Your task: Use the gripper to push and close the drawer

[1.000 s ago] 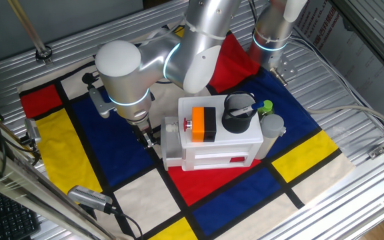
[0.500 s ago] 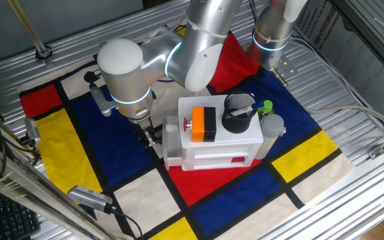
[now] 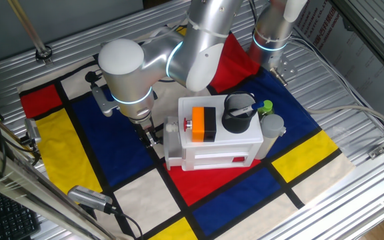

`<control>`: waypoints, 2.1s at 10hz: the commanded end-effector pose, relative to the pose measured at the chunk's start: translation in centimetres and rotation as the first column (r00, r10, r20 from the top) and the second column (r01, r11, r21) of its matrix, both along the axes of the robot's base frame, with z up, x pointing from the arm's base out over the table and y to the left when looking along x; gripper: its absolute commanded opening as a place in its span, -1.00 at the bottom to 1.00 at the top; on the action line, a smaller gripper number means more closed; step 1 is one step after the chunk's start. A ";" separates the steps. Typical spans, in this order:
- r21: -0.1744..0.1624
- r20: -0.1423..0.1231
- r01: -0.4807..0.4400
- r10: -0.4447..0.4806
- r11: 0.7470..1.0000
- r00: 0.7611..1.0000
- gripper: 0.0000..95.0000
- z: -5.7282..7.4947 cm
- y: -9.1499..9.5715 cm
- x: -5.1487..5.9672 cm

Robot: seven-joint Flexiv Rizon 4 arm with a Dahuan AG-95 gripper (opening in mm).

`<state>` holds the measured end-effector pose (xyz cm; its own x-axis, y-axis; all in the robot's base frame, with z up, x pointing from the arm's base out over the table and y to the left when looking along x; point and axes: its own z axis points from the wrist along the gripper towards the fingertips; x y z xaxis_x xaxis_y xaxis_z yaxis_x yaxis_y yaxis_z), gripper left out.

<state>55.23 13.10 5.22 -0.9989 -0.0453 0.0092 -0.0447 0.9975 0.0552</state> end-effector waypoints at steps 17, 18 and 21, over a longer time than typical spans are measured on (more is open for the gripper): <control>-0.001 0.000 0.007 -0.007 1.000 1.000 -1.00 -0.1 0.5 -1.4; 0.000 -0.003 0.005 -0.005 1.000 1.000 -1.00 -0.1 0.5 -1.4; 0.004 -0.009 0.004 -0.004 1.000 1.000 -1.00 -0.1 0.6 -1.5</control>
